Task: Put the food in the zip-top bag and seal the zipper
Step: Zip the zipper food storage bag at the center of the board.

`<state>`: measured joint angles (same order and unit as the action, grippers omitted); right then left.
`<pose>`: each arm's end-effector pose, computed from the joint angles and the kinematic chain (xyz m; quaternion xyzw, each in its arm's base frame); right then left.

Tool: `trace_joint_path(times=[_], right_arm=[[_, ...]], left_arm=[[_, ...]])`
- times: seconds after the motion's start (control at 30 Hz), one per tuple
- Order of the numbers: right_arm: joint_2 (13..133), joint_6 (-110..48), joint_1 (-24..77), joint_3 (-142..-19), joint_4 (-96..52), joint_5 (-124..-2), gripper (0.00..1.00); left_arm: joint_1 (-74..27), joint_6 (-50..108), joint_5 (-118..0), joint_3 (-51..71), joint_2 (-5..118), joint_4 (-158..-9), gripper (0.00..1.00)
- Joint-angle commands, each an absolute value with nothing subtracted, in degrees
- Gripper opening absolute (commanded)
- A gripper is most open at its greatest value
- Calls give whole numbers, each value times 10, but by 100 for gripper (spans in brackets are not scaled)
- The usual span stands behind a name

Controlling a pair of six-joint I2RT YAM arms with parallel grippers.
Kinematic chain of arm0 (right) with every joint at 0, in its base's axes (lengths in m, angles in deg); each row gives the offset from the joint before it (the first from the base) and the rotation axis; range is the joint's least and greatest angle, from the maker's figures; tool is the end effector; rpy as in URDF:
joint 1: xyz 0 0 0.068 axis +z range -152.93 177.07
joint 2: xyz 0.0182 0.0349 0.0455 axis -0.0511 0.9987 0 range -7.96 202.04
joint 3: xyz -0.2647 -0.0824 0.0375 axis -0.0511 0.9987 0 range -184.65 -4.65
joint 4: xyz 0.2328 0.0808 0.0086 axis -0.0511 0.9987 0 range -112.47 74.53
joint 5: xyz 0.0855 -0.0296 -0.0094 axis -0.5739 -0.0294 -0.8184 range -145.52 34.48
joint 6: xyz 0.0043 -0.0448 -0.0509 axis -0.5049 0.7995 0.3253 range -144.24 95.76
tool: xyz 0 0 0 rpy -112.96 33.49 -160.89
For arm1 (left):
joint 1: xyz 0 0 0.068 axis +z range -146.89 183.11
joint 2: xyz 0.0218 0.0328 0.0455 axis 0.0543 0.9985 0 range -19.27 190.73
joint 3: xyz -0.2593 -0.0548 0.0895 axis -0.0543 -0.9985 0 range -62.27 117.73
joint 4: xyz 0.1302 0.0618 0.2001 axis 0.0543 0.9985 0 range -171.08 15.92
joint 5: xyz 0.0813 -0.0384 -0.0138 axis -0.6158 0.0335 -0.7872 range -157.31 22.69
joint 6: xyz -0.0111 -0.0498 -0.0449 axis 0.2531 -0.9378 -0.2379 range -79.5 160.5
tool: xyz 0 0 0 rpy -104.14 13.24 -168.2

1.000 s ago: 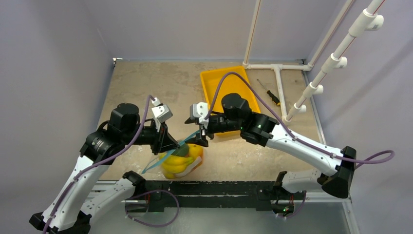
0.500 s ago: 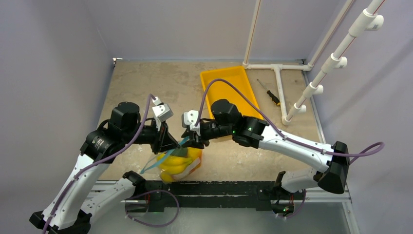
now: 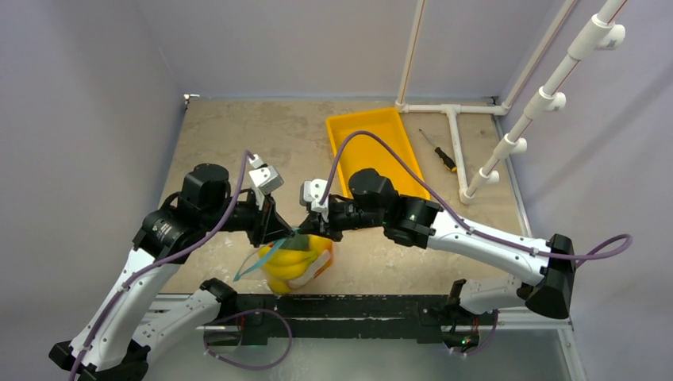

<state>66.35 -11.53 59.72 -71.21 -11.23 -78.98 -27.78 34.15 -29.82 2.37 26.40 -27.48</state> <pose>0.1180 0.2755 0.3628 -0.5806 0.5586 0.3901 0.4456 0.0896 -0.0923 0.3719 0.3241 0.7876 -0.4102 0.3261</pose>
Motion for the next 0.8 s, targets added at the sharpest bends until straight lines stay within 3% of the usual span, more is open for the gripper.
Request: trace_joint_path(times=[0.0, 0.77], right_arm=[[634, -164, 597, -702, -154, -684, 0], [582, -326, 591, -628, -217, -366, 0]], left_arm=[[-281, 337, -313, 50, 248, -299, 0], [-281, 283, -472, 48, 187, -220, 0]])
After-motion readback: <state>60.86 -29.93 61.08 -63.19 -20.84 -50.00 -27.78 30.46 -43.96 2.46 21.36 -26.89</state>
